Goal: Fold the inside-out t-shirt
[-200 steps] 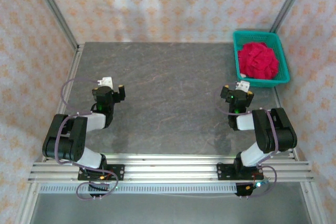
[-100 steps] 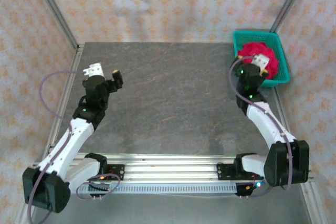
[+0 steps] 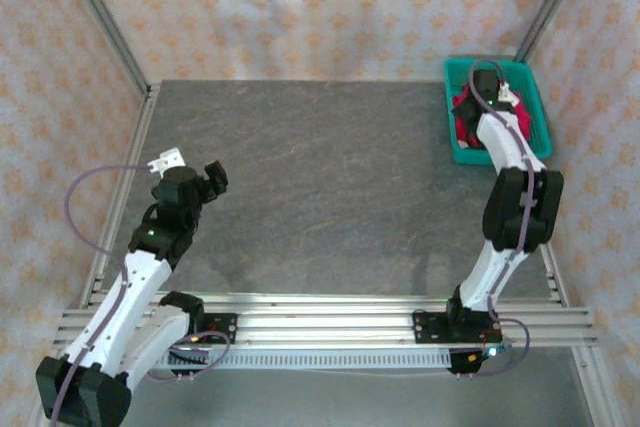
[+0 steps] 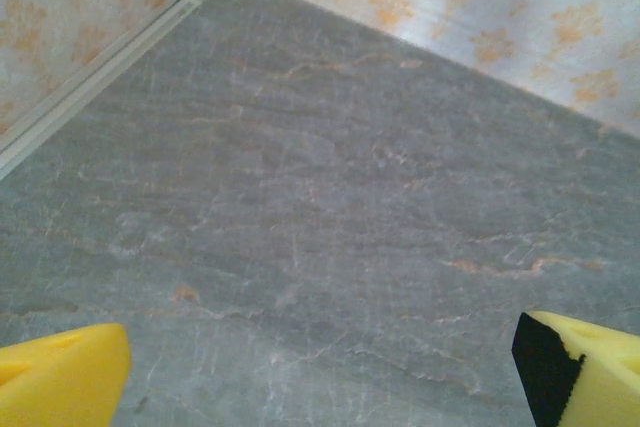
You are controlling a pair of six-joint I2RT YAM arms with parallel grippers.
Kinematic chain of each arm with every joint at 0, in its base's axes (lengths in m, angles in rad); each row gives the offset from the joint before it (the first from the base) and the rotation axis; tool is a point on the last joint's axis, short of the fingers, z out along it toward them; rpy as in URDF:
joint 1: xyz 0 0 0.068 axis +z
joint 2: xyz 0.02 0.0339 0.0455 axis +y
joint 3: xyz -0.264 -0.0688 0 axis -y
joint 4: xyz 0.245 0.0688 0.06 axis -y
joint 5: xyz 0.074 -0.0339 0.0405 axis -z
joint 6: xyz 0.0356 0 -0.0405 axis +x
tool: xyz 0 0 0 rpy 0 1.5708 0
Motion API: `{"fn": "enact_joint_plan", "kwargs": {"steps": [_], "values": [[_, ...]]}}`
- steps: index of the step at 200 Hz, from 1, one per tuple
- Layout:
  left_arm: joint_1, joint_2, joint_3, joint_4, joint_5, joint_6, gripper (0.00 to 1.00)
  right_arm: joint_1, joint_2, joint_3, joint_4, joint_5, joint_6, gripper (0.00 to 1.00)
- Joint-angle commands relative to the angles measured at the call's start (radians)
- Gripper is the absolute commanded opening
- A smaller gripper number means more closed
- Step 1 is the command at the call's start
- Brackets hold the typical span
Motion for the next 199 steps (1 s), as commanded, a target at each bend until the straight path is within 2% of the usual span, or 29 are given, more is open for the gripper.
{"fn": "enact_joint_plan", "kwargs": {"steps": [1, 12, 51, 72, 102, 120, 137, 152, 166, 199], "values": [[0.003, 0.067, 0.057, -0.105, -0.15, -0.149, 1.0, -0.039, 0.112, 0.149, -0.171, -0.098, 0.052, 0.87], [0.008, 0.104, 0.08, -0.122, -0.164, -0.161, 1.0, -0.053, 0.157, 0.201, -0.189, -0.087, 0.058, 0.85], [0.013, 0.198, 0.147, -0.081, 0.009, -0.127, 1.0, -0.08, 0.267, 0.322, -0.206, -0.054, 0.068, 0.84], [0.013, 0.215, 0.173, -0.097, 0.02, -0.144, 1.0, -0.115, 0.328, 0.38, -0.224, -0.153, 0.119, 0.85], [0.014, 0.156, 0.142, -0.069, -0.012, -0.164, 1.0, -0.16, 0.357, 0.365, -0.197, -0.246, 0.203, 0.81], [0.014, 0.119, 0.13, -0.054, -0.024, -0.169, 1.0, -0.166, 0.406, 0.442, -0.266, -0.256, 0.209, 0.68], [0.014, 0.099, 0.138, -0.061, -0.023, -0.17, 1.0, -0.166, 0.449, 0.515, -0.321, -0.261, 0.21, 0.45], [0.014, 0.092, 0.153, -0.072, -0.016, -0.176, 1.0, -0.166, 0.469, 0.556, -0.348, -0.263, 0.203, 0.18], [0.014, 0.09, 0.165, -0.077, -0.006, -0.179, 1.0, -0.166, 0.457, 0.56, -0.348, -0.249, 0.196, 0.0], [0.014, 0.093, 0.194, -0.097, 0.036, -0.169, 1.0, -0.152, 0.346, 0.557, -0.34, -0.169, 0.147, 0.0]]}}
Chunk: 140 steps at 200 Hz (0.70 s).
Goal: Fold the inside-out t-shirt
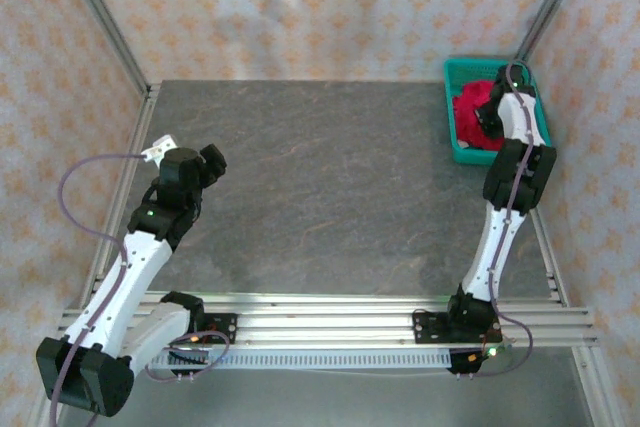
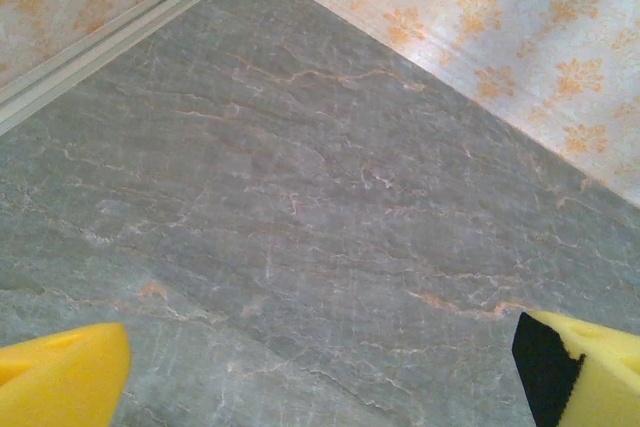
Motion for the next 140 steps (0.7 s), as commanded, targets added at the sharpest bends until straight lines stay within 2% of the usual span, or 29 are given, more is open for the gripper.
{"fn": "enact_joint_plan", "kwargs": {"steps": [1, 60, 111, 140], "values": [[0.007, -0.005, 0.05, -0.031, 0.03, -0.013, 1.0, 0.015, -0.113, 0.028, -0.042, 0.071, -0.039, 0.0], [0.006, -0.021, 0.04, -0.052, 0.092, -0.11, 1.0, 0.086, -0.426, -0.006, 0.027, 0.079, -0.082, 0.0], [0.006, -0.022, 0.042, -0.017, 0.302, -0.102, 1.0, 0.149, -0.75, -0.149, 0.215, 0.016, -0.075, 0.0], [0.006, -0.016, 0.05, -0.016, 0.363, -0.093, 1.0, 0.219, -0.858, -0.129, 0.297, -0.057, -0.092, 0.0]]}}
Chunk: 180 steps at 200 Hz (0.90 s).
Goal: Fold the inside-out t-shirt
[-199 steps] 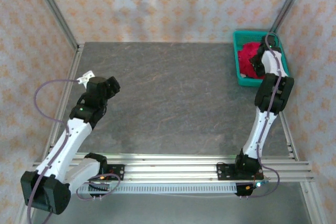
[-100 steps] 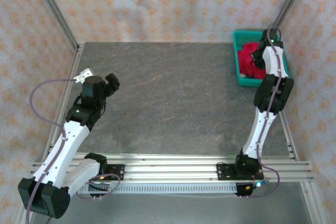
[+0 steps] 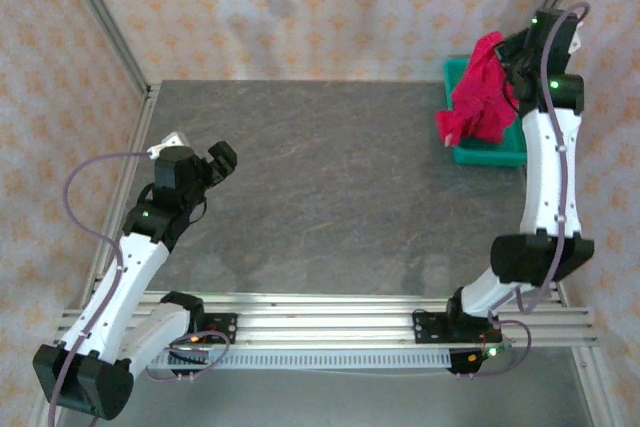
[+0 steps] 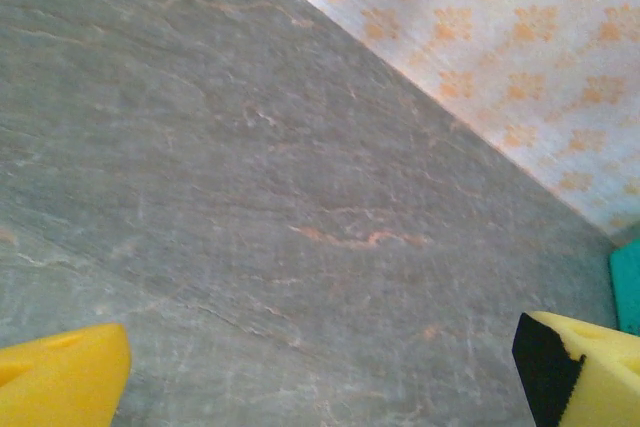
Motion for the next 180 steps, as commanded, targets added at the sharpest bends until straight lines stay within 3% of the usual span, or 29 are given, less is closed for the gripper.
{"fn": "enact_joint_plan", "kwargs": {"steps": [1, 27, 56, 82, 103, 131, 155, 163, 180], "values": [[0.006, 0.002, 0.016, 0.005, 0.091, 0.0, 1.0, 0.055, -0.075, 0.015, 0.143, -0.081, -0.024, 0.0], [0.006, -0.002, 0.006, 0.015, 0.123, 0.004, 1.0, 0.153, -0.109, 0.104, 0.196, -0.222, -0.043, 0.0], [0.006, -0.008, 0.004, 0.014, 0.148, 0.023, 1.0, 0.269, -0.106, 0.204, 0.195, -0.286, -0.021, 0.0], [0.007, -0.004, 0.03, -0.008, 0.192, 0.058, 1.0, 0.362, -0.1, 0.162, 0.228, -0.319, 0.015, 0.0], [0.008, 0.006, 0.051, -0.03, 0.222, 0.083, 0.99, 0.428, -0.076, 0.023, 0.28, -0.266, 0.012, 0.0], [0.008, 0.034, 0.058, -0.04, 0.277, 0.089, 0.95, 0.457, 0.046, -0.148, 0.359, -0.234, 0.068, 0.0], [0.007, 0.035, 0.014, -0.009, 0.308, 0.091, 0.9, 0.496, 0.27, -0.07, 0.283, -0.181, 0.101, 0.0], [0.003, 0.03, -0.008, 0.014, 0.316, 0.091, 0.87, 0.502, 0.353, 0.0, 0.254, -0.193, 0.106, 0.07], [-0.013, 0.019, -0.053, 0.049, 0.319, 0.091, 0.83, 0.501, 0.543, 0.255, 0.107, -0.218, 0.089, 0.37]]}}
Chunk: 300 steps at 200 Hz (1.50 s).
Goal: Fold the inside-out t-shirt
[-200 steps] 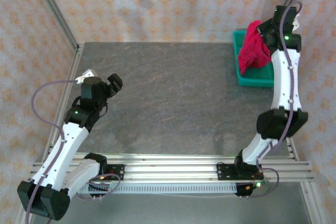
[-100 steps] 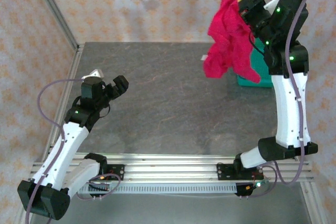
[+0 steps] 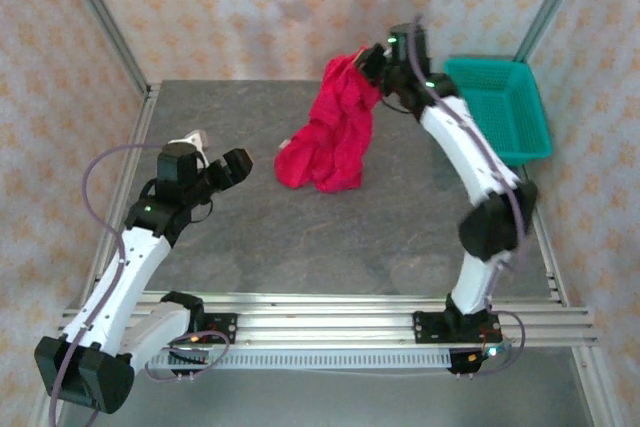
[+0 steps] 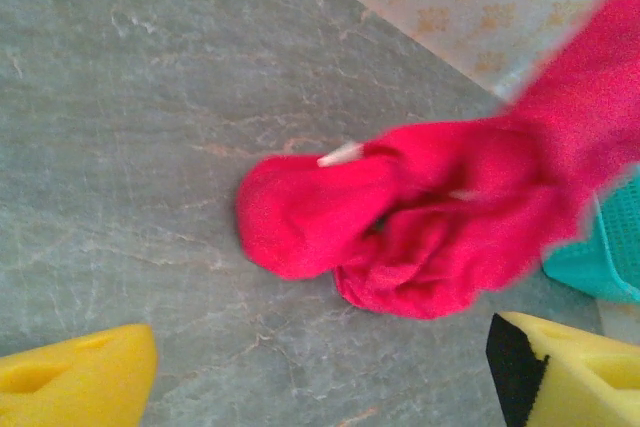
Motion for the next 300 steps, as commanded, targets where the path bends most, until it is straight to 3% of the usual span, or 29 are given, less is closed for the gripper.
{"fn": "enact_joint_plan", "kwargs": {"steps": [1, 17, 29, 39, 52, 67, 94, 112, 141, 171, 209, 228, 244, 252, 277, 300], "values": [[-0.014, -0.016, -0.061, 0.051, 0.042, 0.018, 0.82, 0.011, 0.183, 0.278, -0.148, 0.001, 0.008, 0.39], [-0.036, -0.013, -0.095, 0.074, 0.037, 0.017, 0.81, 0.011, 0.352, 0.61, -0.39, 0.03, -0.041, 0.6], [-0.055, 0.001, -0.123, 0.106, 0.037, 0.006, 0.8, 0.012, 0.424, 0.79, -0.536, 0.06, -0.079, 0.64], [-0.076, 0.022, -0.142, 0.142, 0.029, -0.008, 0.79, 0.012, 0.415, 0.799, -0.593, 0.085, -0.106, 0.64], [-0.111, 0.069, -0.15, 0.175, 0.005, -0.025, 0.74, 0.013, 0.35, 0.683, -0.623, 0.127, -0.144, 0.64], [-0.159, 0.143, -0.13, 0.205, -0.018, -0.043, 0.72, 0.013, 0.209, 0.423, -0.568, 0.16, -0.178, 0.64], [-0.269, 0.308, -0.037, 0.249, -0.06, -0.06, 0.67, 0.002, -0.118, -0.197, -0.232, 0.194, -0.175, 0.63], [-0.329, 0.429, 0.043, 0.26, -0.082, -0.052, 0.64, -0.03, -0.282, -0.504, -0.066, 0.168, -0.136, 0.63], [-0.345, 0.611, 0.167, 0.298, -0.035, -0.039, 0.42, -0.055, -0.406, -0.822, 0.086, 0.071, -0.107, 0.63], [-0.343, 0.738, 0.309, 0.229, -0.045, -0.003, 0.4, -0.056, -0.436, -0.995, 0.165, -0.004, -0.091, 0.63], [-0.343, 0.832, 0.375, 0.231, -0.033, -0.005, 0.42, -0.055, -0.404, -1.071, 0.239, -0.097, -0.062, 0.63], [-0.342, 0.866, 0.396, 0.204, -0.054, 0.003, 0.51, -0.055, -0.394, -1.073, 0.238, -0.109, -0.068, 0.63], [-0.338, 0.875, 0.39, 0.203, -0.079, 0.003, 0.67, -0.055, -0.394, -1.071, 0.234, -0.108, -0.078, 0.64], [-0.334, 0.877, 0.383, 0.214, -0.083, -0.003, 0.7, -0.055, -0.392, -1.07, 0.233, -0.11, -0.08, 0.64], [-0.328, 0.9, 0.377, 0.255, -0.077, -0.027, 0.7, -0.054, -0.365, -1.078, 0.275, -0.136, -0.067, 0.64], [-0.327, 0.937, 0.389, 0.305, -0.065, -0.058, 0.61, -0.051, -0.33, -1.114, 0.366, -0.193, -0.031, 0.63]]}}
